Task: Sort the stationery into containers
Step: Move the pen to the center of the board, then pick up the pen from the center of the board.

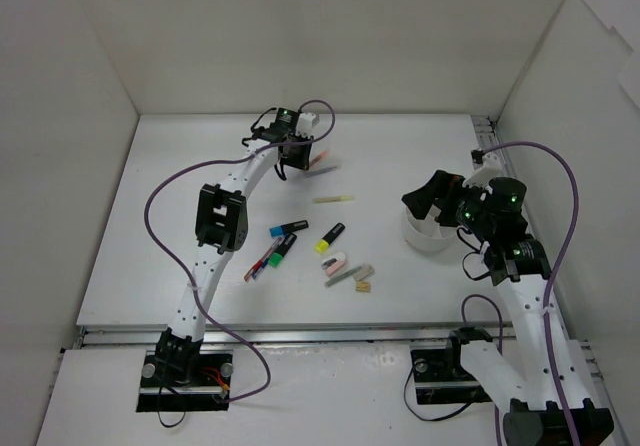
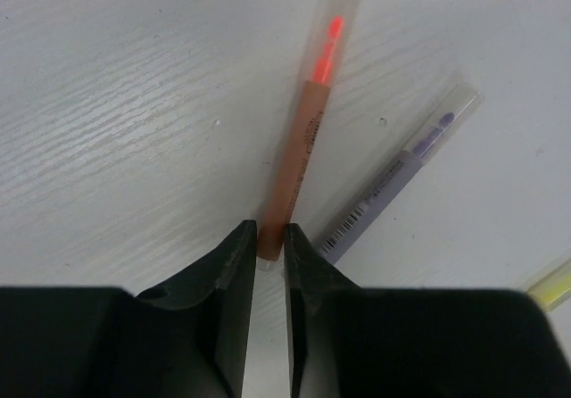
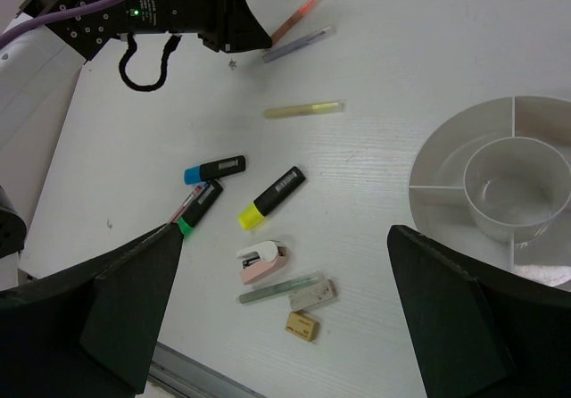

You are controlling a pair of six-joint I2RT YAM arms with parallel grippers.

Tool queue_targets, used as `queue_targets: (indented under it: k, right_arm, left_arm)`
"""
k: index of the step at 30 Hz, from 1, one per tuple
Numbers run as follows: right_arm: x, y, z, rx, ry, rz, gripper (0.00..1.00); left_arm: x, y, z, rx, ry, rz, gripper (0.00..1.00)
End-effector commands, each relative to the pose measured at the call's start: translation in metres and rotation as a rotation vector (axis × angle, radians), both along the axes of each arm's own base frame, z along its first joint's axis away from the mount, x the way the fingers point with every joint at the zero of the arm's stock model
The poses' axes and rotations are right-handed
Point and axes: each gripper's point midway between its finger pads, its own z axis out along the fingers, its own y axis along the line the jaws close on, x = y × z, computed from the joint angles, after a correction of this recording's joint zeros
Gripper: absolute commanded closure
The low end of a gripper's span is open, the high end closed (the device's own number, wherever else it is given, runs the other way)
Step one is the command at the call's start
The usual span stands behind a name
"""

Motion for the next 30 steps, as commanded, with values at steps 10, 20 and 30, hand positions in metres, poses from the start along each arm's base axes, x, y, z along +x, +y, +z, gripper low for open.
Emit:
queue_targets:
  k: [10, 20, 30]
  right_arm:
    - [-0.003, -0.006, 0.025, -0.017, -0.080, -0.022, 0.02]
    - [-0.006, 0.002, 0.026, 0.001, -0.071, 0.022, 0.02]
    - [0.019, 0.009, 0.015, 0.073, 0.015, 0.012, 0.02]
  left_arm:
    - [-0.001, 0.003, 0.044, 0.021, -0.127, -0.071, 1.00]
    - [0.001, 0.002, 0.112, -0.013, -0.313, -0.122, 1.00]
    - [-0.056, -0.003, 0.229, -0.186, -0.529, -0.184, 1.00]
